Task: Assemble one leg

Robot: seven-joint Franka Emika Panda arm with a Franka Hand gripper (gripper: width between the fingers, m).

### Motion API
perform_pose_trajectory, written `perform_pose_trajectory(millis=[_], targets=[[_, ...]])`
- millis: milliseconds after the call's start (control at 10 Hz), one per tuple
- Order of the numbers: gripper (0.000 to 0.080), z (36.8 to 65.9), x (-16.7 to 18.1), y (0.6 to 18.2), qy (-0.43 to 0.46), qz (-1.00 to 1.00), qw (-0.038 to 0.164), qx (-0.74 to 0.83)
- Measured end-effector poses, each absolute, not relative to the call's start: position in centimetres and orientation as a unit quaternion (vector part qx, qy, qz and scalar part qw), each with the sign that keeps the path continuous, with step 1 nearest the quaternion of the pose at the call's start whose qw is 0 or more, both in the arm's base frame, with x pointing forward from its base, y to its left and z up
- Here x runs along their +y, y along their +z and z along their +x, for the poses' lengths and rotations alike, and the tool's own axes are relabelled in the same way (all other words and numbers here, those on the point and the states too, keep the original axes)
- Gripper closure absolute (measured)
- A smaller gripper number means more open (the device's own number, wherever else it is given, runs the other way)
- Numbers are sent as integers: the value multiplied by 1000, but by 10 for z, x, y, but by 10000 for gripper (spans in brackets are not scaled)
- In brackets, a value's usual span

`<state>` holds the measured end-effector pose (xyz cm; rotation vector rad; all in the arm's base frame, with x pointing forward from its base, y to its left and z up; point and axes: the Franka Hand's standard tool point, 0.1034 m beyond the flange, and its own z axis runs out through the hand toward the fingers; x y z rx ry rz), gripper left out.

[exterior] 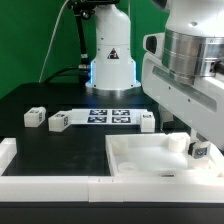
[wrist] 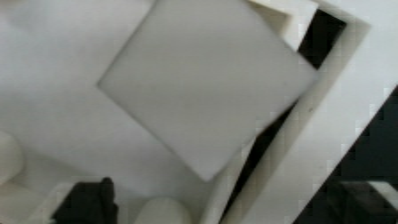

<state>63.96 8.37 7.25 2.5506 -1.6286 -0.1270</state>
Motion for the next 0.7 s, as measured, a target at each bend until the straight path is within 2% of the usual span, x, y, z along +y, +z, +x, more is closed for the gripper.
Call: perform_pose_trajectory(millis=[700], targets=[[151, 640, 84, 72, -42, 841, 56, -537]])
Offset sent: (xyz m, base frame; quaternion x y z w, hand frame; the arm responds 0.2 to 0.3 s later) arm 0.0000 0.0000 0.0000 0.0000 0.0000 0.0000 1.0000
